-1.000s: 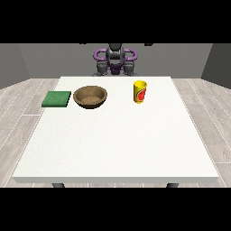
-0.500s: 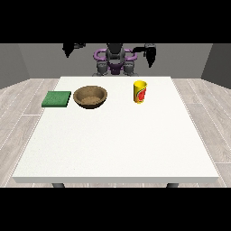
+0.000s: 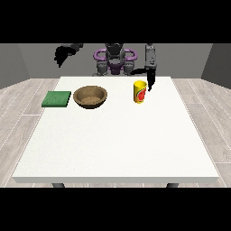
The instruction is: Pick the cup and pour the ball into the bowl, then pick the bowl and place it on the pad
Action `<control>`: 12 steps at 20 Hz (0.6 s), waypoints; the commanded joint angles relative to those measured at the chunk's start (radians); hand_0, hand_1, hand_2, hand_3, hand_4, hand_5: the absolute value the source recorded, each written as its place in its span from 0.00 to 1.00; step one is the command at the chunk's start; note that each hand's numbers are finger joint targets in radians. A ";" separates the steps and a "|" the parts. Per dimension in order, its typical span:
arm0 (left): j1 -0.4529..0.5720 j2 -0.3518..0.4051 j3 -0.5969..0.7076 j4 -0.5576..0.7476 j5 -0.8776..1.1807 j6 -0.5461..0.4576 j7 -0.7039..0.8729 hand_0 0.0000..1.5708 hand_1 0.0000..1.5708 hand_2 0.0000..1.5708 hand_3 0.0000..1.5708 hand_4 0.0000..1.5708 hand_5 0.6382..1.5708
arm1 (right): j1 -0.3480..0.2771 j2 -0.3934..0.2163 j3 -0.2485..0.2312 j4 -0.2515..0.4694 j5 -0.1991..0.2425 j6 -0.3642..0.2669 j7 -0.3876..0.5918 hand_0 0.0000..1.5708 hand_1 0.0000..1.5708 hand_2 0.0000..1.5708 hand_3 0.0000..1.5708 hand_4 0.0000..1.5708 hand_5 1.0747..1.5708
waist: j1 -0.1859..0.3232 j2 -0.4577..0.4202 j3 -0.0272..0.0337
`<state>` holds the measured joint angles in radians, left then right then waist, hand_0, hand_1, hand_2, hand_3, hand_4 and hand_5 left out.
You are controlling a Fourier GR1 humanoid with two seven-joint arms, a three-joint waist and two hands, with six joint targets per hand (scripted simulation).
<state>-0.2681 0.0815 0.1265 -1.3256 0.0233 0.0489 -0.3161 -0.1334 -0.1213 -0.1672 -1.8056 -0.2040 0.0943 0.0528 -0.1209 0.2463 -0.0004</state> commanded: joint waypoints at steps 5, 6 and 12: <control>-0.114 -0.001 0.014 0.299 -0.026 0.008 -0.102 0.00 0.00 0.00 0.00 0.09 0.85 | -0.026 -0.061 -0.084 0.173 -0.062 0.068 -0.049 0.00 0.00 0.00 0.00 0.43 0.98 | 0.012 -0.070 0.0003; -0.093 0.004 0.031 0.325 -0.007 -0.016 -0.145 0.00 0.00 0.00 0.00 0.10 0.85 | -0.020 -0.089 -0.097 0.163 -0.063 0.085 -0.042 0.00 0.00 0.00 0.00 0.43 0.98 | 0.006 -0.050 0.0001; -0.201 0.038 0.083 0.505 0.014 -0.022 -0.213 0.00 0.00 0.00 0.00 0.13 0.85 | -0.014 -0.082 -0.077 0.211 -0.035 0.096 -0.087 0.00 0.00 0.00 0.00 0.43 0.98 | -0.009 -0.051 0.0000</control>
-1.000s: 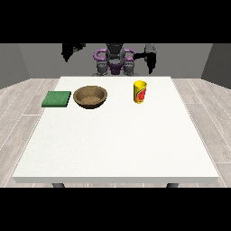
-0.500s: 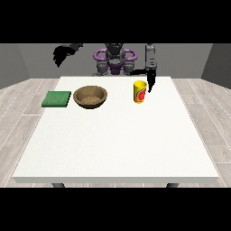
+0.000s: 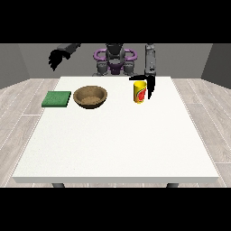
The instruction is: Pick the cup and pour the ball into the bowl, then pick the bowl and place it on the pad
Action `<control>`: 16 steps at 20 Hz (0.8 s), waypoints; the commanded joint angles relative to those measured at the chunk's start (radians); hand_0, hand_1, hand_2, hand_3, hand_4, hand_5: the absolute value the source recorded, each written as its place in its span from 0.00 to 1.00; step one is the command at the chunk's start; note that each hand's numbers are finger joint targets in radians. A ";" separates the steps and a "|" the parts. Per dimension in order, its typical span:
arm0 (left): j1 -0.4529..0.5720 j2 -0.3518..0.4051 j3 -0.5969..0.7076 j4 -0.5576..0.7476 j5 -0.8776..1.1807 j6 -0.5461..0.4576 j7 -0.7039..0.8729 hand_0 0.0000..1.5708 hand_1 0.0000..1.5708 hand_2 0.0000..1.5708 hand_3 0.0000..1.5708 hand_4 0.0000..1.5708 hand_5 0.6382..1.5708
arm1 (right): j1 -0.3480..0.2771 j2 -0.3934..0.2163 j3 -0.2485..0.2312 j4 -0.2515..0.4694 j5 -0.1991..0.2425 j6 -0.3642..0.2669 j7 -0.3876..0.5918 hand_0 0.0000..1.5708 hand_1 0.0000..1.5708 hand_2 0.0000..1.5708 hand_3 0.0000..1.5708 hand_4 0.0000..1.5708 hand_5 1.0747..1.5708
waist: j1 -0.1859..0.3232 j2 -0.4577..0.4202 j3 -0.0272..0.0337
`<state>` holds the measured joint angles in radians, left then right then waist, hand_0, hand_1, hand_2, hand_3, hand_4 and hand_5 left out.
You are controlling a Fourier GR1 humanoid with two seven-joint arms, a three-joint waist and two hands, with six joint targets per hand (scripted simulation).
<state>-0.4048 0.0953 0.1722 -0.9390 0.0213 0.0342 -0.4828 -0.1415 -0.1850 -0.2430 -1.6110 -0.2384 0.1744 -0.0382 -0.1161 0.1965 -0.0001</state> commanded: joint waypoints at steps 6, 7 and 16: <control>-0.039 0.079 0.065 0.248 -0.029 0.034 -0.217 0.59 0.59 0.84 0.88 0.79 0.97 | -0.033 -0.038 -0.033 -0.051 -0.078 0.045 0.024 0.00 0.00 0.00 0.00 0.42 1.00 | -0.071 0.081 -0.0008; -0.062 0.048 0.049 0.264 -0.066 0.117 -0.225 0.73 0.73 1.00 1.00 0.83 0.90 | -0.058 -0.038 -0.011 -0.078 -0.073 0.031 0.066 0.00 0.00 0.00 0.08 0.41 0.99 | -0.080 0.074 -0.0009; -0.105 0.016 0.009 0.313 -0.154 0.325 -0.145 0.82 0.82 1.00 1.00 0.90 0.83 | -0.041 -0.170 -0.147 0.035 -0.223 0.143 0.134 0.00 0.00 0.00 0.12 0.40 0.99 | -0.103 -0.024 0.0005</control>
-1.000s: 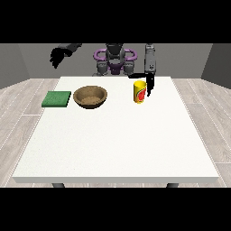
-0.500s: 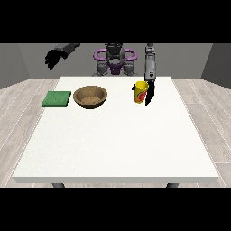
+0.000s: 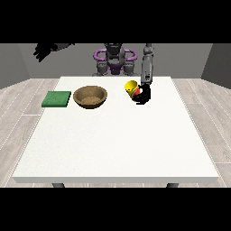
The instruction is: Pick the cup and pour the ball into the bowl, then pick the bowl and place it on the pad
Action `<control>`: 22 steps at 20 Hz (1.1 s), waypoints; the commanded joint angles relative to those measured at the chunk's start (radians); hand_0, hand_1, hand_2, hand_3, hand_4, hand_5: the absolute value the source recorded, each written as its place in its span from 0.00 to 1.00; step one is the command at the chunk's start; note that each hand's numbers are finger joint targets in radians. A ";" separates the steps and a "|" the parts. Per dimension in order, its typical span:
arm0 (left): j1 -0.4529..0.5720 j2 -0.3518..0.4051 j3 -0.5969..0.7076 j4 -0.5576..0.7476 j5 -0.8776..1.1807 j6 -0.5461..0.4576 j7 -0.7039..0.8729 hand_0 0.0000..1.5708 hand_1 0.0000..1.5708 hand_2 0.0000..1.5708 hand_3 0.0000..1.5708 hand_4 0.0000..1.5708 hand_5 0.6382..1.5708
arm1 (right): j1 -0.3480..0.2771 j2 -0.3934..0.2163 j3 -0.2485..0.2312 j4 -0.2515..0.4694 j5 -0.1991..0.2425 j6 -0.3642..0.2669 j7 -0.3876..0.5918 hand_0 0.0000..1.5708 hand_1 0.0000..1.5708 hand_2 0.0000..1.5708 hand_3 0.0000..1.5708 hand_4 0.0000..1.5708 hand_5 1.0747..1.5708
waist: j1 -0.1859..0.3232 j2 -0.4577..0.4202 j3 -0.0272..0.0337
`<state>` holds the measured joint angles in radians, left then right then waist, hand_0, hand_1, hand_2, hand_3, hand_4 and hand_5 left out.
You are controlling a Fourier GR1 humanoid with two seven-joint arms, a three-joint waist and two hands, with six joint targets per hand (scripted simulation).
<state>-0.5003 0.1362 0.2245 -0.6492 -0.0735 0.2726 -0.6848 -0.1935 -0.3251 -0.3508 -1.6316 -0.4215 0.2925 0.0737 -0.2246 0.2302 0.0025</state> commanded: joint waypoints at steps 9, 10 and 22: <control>-0.148 0.008 -0.341 0.045 -0.484 0.377 0.408 0.86 0.86 1.00 1.00 0.90 0.97 | 0.002 -0.020 -0.006 0.185 0.020 0.022 0.016 0.00 0.00 0.00 0.15 0.41 0.99 | 0.027 -0.208 0.0051; -0.164 0.016 -0.389 0.067 -0.549 0.385 0.447 0.87 0.87 1.00 1.00 0.92 0.96 | -0.018 -0.022 -0.002 0.206 0.021 0.014 0.031 0.00 0.00 0.00 0.11 0.41 0.98 | 0.048 -0.204 0.0062; -0.408 -0.125 -0.658 0.190 -0.958 0.252 1.010 0.87 0.87 1.00 1.00 0.94 0.96 | 0.008 -0.095 -0.083 0.444 -0.002 0.116 -0.044 0.00 0.00 0.00 0.00 0.44 0.97 | 0.107 -0.289 -0.0003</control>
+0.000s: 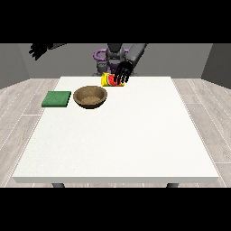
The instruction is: Pick the cup and pour the ball into the bowl, then pick the bowl and place it on the pad
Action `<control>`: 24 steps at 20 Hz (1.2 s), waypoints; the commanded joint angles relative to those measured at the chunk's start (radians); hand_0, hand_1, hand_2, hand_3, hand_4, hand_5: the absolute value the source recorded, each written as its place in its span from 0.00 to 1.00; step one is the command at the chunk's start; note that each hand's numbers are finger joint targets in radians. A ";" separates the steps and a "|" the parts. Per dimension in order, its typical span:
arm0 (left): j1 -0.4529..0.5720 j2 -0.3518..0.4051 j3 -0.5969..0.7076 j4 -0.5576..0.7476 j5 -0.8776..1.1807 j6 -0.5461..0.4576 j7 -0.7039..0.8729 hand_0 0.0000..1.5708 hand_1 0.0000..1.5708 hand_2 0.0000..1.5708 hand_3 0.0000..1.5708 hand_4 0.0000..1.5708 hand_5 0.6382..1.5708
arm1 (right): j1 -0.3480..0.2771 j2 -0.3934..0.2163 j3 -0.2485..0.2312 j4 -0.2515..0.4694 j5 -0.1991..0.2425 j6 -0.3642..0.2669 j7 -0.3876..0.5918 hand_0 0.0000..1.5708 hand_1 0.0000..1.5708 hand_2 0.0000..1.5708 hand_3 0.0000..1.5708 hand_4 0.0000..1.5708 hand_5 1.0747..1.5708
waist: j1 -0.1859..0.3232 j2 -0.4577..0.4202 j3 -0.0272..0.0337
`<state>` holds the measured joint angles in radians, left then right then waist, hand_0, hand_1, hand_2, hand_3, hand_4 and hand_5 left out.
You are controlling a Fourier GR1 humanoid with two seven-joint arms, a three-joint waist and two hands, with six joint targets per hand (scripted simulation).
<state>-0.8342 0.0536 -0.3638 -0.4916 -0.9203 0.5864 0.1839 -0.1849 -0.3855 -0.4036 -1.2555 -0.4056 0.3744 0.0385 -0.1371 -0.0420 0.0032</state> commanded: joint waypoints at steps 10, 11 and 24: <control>-0.253 -0.053 -0.312 0.014 -0.336 -0.354 0.435 0.89 0.89 1.00 1.00 0.66 1.00 | -0.099 0.007 0.020 0.135 0.043 -0.019 -0.038 0.00 0.00 0.00 0.17 0.44 0.97 | -0.008 -0.029 -0.0014; -0.246 -0.053 -0.337 0.015 -0.362 -0.357 0.477 0.77 0.77 1.00 1.00 0.67 1.00 | -0.110 0.018 0.044 0.111 0.050 -0.008 -0.041 0.00 0.00 0.00 0.18 0.44 0.96 | -0.045 -0.011 -0.0020; -0.158 -0.002 -0.329 -0.247 -0.358 -0.456 0.421 0.00 0.00 0.73 0.95 0.66 1.00 | -0.093 -0.002 0.008 0.170 0.058 -0.031 -0.094 0.00 0.00 0.00 0.11 0.45 0.96 | 0.044 -0.016 -0.0034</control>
<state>-1.0012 0.0132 -0.7564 -0.6900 -1.2938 0.0585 0.6226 -0.2960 -0.3793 -0.3802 -1.0849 -0.3493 0.3507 -0.0326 -0.1229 -0.0604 0.0003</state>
